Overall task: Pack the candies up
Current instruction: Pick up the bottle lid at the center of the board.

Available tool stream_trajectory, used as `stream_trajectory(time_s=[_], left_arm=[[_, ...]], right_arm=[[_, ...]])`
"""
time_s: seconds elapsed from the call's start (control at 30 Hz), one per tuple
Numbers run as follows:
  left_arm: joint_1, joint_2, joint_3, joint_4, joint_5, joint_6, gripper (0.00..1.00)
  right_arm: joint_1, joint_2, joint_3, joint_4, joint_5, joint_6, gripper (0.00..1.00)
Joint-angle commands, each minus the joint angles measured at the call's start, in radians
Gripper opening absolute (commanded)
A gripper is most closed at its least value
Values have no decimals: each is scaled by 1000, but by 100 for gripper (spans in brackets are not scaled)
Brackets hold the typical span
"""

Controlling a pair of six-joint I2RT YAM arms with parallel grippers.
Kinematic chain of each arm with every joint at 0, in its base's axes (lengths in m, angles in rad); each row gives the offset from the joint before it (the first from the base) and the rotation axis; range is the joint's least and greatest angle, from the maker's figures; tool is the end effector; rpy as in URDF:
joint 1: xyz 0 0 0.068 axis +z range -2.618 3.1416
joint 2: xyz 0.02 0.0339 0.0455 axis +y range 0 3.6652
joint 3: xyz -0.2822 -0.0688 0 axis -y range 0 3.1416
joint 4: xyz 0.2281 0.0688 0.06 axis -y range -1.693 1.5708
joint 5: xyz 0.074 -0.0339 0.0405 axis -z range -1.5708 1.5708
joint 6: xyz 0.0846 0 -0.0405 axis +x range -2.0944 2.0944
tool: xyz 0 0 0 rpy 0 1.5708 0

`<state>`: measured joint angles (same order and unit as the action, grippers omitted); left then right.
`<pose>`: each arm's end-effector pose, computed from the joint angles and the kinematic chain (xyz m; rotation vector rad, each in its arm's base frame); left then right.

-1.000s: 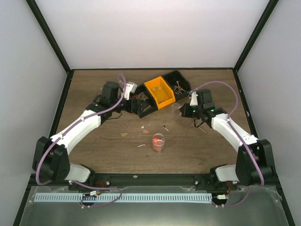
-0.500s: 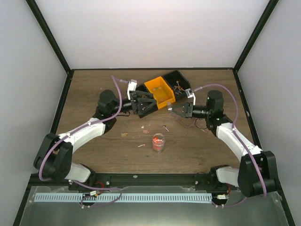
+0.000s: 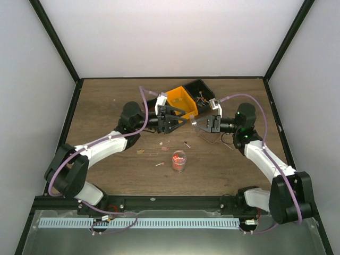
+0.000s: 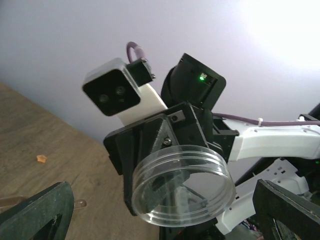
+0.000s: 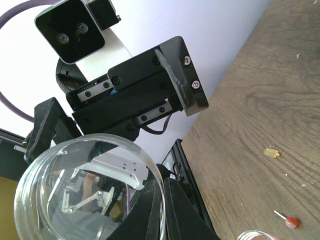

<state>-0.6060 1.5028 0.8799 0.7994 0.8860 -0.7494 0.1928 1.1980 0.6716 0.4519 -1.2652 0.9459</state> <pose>0.2476 -0.2513 0.3331 0.7354 1.5470 -1.6667 0.2238 0.1259 0.3062 -0.4314 1.9208 1.8193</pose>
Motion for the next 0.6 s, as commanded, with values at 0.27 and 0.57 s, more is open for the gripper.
stream_trajectory(time_s=[0.27,0.57], left_arm=[[-72,19,86,-151,-53,132,100],[-108,33,98,-183,-113,146,100]], right_arm=[[-8,-18,9,20,-9,17,3],[-9,-9,47,-52,32,-35,3]])
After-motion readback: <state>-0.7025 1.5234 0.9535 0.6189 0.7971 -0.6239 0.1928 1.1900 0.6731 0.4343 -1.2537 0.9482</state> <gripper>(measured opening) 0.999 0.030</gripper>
